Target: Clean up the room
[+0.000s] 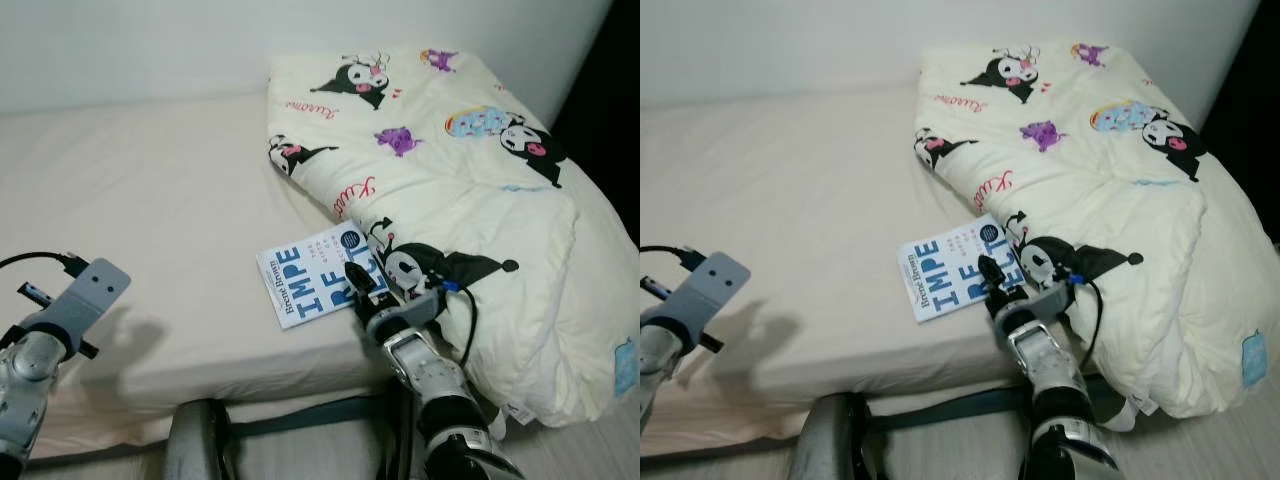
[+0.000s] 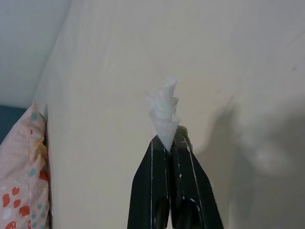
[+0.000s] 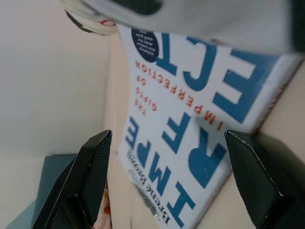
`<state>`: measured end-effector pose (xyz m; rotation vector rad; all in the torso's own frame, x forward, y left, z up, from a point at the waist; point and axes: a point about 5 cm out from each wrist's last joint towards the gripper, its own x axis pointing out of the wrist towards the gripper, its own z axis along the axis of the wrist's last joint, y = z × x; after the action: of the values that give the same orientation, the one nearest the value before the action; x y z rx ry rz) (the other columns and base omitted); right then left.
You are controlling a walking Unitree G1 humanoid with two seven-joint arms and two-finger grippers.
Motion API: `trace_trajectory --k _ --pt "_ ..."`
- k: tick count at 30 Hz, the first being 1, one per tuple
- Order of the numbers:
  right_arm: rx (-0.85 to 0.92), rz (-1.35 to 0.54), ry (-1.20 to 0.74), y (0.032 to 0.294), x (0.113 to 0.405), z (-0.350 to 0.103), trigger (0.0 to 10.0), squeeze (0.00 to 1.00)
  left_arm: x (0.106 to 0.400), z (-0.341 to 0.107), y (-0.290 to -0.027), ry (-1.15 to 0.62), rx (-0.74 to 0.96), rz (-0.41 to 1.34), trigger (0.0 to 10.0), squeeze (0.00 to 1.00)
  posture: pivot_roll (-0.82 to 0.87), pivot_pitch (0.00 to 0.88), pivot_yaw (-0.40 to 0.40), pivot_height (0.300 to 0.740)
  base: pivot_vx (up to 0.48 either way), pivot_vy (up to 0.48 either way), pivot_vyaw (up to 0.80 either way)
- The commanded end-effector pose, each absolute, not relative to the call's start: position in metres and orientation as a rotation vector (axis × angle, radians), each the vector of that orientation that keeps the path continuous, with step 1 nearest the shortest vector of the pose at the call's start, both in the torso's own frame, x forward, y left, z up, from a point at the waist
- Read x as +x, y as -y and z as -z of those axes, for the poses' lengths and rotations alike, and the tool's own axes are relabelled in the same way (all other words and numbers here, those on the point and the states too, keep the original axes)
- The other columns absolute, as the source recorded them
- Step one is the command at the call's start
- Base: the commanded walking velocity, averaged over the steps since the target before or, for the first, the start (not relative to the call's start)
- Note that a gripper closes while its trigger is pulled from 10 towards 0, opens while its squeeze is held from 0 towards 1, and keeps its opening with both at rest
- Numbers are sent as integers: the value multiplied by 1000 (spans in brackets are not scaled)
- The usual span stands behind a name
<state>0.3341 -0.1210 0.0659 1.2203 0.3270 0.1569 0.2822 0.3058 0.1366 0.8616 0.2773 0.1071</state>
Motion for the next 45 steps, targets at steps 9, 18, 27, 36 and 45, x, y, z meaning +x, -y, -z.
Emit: trace_trajectory --k 9,18,27,36,45 --pt "1304 -46 -488 106 293 -29 10000 0 282 -125 -291 -300 864 -71 0 0 24 265 10 416 0 0 0" --pt "1391 -193 -416 90 303 -47 10000 0 281 -129 -289 -293 872 -77 0 0 48 268 28 416 0 0 0" --pt "1449 -294 -378 70 324 -57 10000 0 277 -129 -290 -302 893 -68 0 0 88 288 42 416 0 0 0" --pt "1468 -340 -348 56 340 -76 10000 0 270 -131 -290 -308 910 -60 0 0 121 306 43 416 0 0 0" --pt "1366 -326 -346 53 350 -82 0 0 266 -129 -289 -317 919 -56 0 0 133 306 36 416 0 0 0"
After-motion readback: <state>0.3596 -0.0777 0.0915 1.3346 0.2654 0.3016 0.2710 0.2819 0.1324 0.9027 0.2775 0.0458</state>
